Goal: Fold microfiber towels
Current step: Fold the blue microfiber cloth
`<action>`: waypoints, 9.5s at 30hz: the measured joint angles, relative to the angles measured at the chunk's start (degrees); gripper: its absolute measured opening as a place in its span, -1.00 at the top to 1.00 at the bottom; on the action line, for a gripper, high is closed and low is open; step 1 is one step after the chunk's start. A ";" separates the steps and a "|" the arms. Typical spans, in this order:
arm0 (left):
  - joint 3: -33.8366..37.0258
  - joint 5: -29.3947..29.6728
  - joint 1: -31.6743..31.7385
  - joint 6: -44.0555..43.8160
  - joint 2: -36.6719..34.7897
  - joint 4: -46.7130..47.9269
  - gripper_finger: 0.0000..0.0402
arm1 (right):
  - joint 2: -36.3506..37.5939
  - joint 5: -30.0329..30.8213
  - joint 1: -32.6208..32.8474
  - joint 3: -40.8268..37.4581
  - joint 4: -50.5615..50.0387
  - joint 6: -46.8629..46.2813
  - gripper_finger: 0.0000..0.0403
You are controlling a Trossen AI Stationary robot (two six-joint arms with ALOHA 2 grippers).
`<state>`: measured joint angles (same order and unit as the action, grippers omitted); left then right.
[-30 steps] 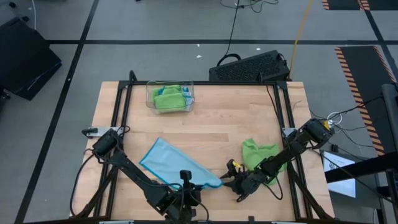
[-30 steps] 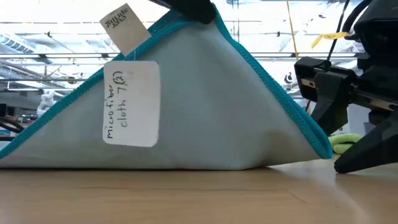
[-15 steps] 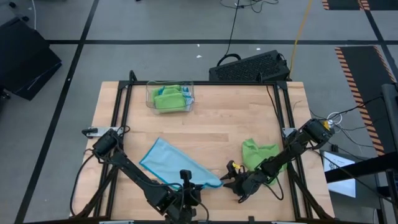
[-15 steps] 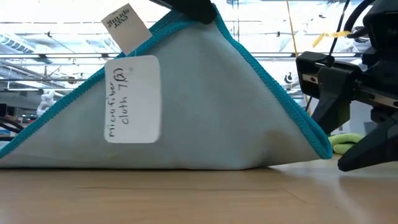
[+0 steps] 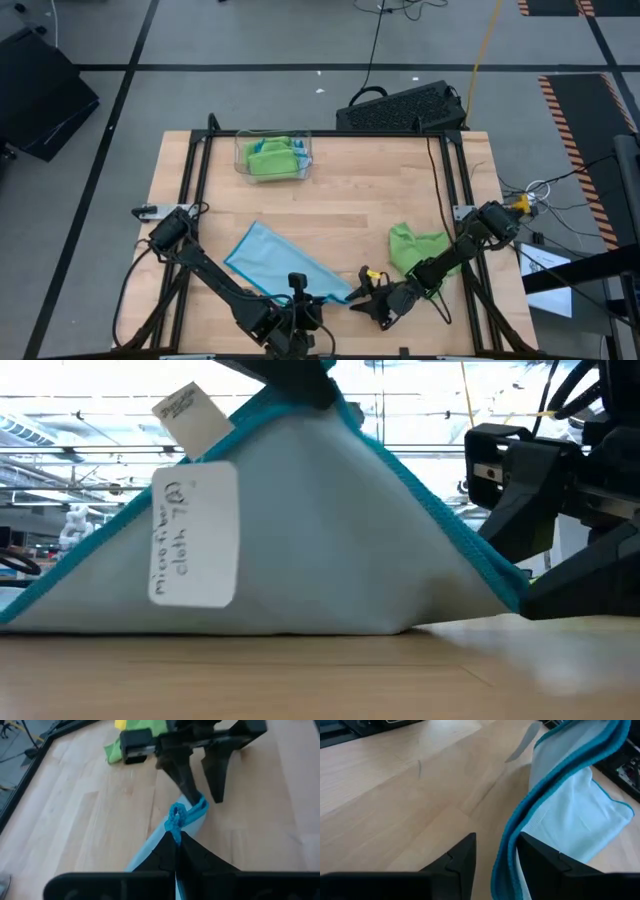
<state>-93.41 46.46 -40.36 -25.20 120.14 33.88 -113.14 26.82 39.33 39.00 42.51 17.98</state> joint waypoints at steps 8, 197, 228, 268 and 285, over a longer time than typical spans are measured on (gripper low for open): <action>0.02 -0.13 -0.14 -4.00 0.02 3.69 0.96 | 1.90 0.42 0.05 -0.07 -3.97 -0.89 0.39; 43.43 -7.41 16.12 -9.65 -27.61 -10.64 0.94 | 22.34 -9.26 -28.09 6.07 -30.79 -27.84 0.96; 43.56 -3.90 23.19 -10.54 -27.41 -8.41 0.21 | 22.34 -4.28 -30.01 3.80 -26.15 -27.49 0.25; 43.31 -4.67 0.41 -12.31 -14.19 -31.13 -0.29 | 19.89 -10.42 -21.10 -6.12 0.92 -32.41 0.64; 43.12 -8.23 1.72 -11.78 -12.88 -26.70 -0.39 | 6.30 -13.34 -18.18 -3.46 10.53 -35.00 0.64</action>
<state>-50.28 38.23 -38.63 -36.98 107.25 7.18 -106.84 13.48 21.14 35.54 53.04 -17.02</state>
